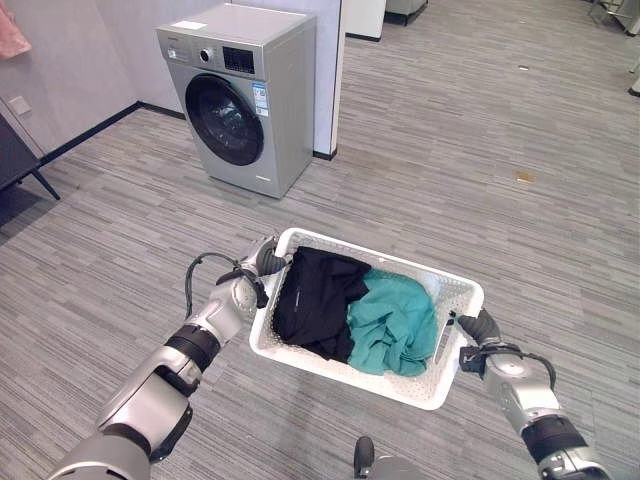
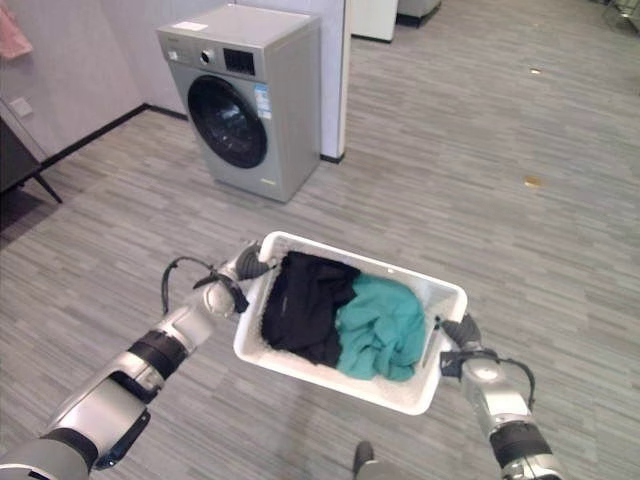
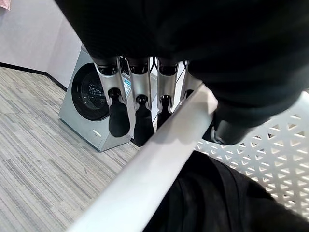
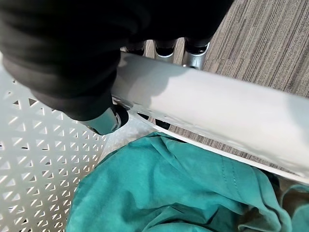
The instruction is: Grab the laundry basket,head to the washer,open it,put in the laundry and shut it.
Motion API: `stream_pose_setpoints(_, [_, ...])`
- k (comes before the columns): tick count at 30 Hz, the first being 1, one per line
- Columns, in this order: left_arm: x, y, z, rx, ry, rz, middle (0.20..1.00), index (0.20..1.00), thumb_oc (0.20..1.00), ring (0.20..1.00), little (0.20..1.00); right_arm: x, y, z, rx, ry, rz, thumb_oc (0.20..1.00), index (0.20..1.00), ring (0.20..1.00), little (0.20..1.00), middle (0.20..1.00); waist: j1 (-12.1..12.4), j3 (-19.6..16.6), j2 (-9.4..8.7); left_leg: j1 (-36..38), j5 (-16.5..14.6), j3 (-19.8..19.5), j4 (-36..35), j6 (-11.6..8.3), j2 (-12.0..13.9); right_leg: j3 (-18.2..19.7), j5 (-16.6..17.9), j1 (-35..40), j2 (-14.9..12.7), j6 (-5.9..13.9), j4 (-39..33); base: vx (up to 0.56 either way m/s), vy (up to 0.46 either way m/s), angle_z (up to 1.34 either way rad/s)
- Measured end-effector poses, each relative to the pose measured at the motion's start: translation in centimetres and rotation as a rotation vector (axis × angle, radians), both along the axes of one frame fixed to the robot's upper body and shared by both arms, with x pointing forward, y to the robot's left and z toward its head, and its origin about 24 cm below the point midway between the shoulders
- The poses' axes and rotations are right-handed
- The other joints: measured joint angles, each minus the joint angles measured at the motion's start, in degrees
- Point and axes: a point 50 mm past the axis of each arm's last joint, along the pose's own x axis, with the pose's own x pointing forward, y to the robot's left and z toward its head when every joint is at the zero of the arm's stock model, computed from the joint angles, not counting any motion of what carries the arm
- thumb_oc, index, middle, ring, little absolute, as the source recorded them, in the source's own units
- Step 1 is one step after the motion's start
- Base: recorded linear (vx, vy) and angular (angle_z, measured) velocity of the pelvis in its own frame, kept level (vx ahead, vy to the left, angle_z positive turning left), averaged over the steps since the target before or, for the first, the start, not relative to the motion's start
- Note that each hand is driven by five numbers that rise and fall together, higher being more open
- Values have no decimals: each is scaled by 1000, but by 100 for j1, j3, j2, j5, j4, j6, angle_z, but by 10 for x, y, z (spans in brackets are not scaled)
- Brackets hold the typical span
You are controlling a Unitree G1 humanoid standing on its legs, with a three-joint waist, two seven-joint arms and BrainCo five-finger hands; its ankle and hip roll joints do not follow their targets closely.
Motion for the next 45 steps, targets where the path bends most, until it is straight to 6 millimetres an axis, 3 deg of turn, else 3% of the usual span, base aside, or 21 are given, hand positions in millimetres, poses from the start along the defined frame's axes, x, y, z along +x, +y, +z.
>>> stream_pose_setpoints(5, [-38,8,-42,-41,88,39,200,200,200,200,200,-47,17,-44,47,141,-39,200,200,200,200,200,-23,-65,83,-48,185,72,-169,13,-129,-5,119,-50,-108,99,-180,11,-5,3])
stream_pose_setpoints(9, [-52,14,-58,-28,143,57,200,200,200,200,200,-60,20,-53,46,194,-28,200,200,200,200,200,15,29,117,-1,191,194,-234,20,-251,-7,287,125,-210,219,-496,11,-10,2])
stream_pose_setpoints(16, [-44,19,-44,-49,86,77,200,200,200,200,200,-42,20,-35,24,107,9,200,200,200,200,200,22,314,46,-11,200,197,-242,32,-263,-8,306,129,-218,230,-507,34,-63,1])
stream_pose_setpoints(20, [-31,20,-28,-35,35,67,200,200,200,200,200,-15,12,0,-34,-23,51,200,200,200,200,200,6,464,-29,-47,210,171,-240,15,-200,-40,280,117,-162,201,-504,56,-173,4])
stream_pose_setpoints(25, [-26,20,-21,-42,15,69,200,200,200,200,200,3,6,23,-66,-107,67,200,200,200,200,200,15,550,-116,-153,200,146,-116,-24,-80,-94,181,125,-10,121,-504,140,-262,6])
stream_pose_setpoints(28, [-19,25,-10,-36,-14,73,200,200,200,200,200,9,9,29,-68,-121,100,200,200,200,200,200,106,646,-413,-474,102,5,638,-182,44,-148,42,229,89,-1,-502,69,-295,23])
stream_pose_setpoints(30, [-16,31,-4,-48,-26,90,200,200,200,200,200,15,14,33,-65,-140,118,200,200,200,200,200,245,724,-624,-963,15,-11,1674,-224,147,-115,-28,264,125,-130,-467,18,-216,7])
stream_pose_setpoints(32, [-15,32,-2,-64,-35,103,200,200,200,200,200,20,16,39,-63,-160,126,200,200,200,200,200,342,750,-673,-1452,0,-133,2659,-211,309,-144,-186,309,277,-253,-363,159,-252,23])
stream_pose_setpoints(33, [-13,34,2,-64,-46,113,200,200,200,200,200,25,18,44,-55,-180,128,200,200,200,200,200,430,770,-702,-2074,222,-431,3893,-179,630,-297,-485,479,537,-462,-327,247,-192,41])
stream_pose_setpoints(34, [-13,36,2,-74,-45,119,200,200,200,200,200,27,19,46,-53,-185,128,200,200,200,200,200,564,785,-821,-2231,592,-449,4264,-132,789,-362,-543,646,643,-638,-309,142,-121,68])
stream_pose_setpoints(35, [-12,37,5,-82,-58,125,200,200,200,200,200,31,21,51,-56,-205,128,200,200,200,200,200,598,820,-973,-2524,760,-312,4574,14,955,-552,-704,738,644,-791,-293,252,-8,70])
stream_pose_setpoints(36, [-9,36,10,-84,-74,123,200,200,200,200,200,34,20,55,-58,-221,119,200,200,200,200,200,573,880,-1066,-2828,721,-61,4663,73,1079,-693,-783,735,648,-842,-284,287,134,94])
stream_pose_setpoints(37, [-7,39,14,-69,-87,128,200,200,200,200,200,41,23,62,-45,-253,113,200,200,200,200,200,481,960,-1121,-3165,631,57,3998,-66,1218,-739,-828,716,654,-708,-217,309,207,83])
stream_pose_setpoints(38, [-7,40,14,-67,-87,129,200,200,200,200,200,41,25,63,-44,-256,112,200,200,200,200,200,431,989,-1145,-3129,679,107,3031,-154,1194,-744,-844,721,693,-683,-215,147,155,63])
stream_pose_setpoints(39, [-7,40,14,-68,-89,131,200,200,200,200,200,43,25,64,-47,-260,111,200,200,200,200,200,448,1002,-1130,-3093,817,-52,1822,-324,1175,-703,-844,725,758,-682,-214,108,122,25])
stream_pose_setpoints(40, [-7,41,15,-66,-90,133,200,200,200,200,200,44,26,65,-48,-264,114,200,200,200,200,200,475,1013,-1124,-3077,901,-186,1264,-407,1146,-659,-845,723,797,-682,-214,283,194,-4])
stream_pose_setpoints(41, [-7,43,15,-62,-88,139,200,200,200,200,200,46,28,67,-40,-269,118,200,200,200,200,200,524,1104,-1133,-3135,1091,-349,842,-350,1010,-545,-850,856,817,-673,-229,283,197,-16])
stream_pose_setpoints(45, [-7,47,14,-56,-93,157,200,200,200,200,200,47,33,64,-22,-259,123,200,200,200,200,200,628,1179,-1047,-3179,1304,-333,852,-233,707,-295,-985,1286,895,-454,-249,315,286,-37])
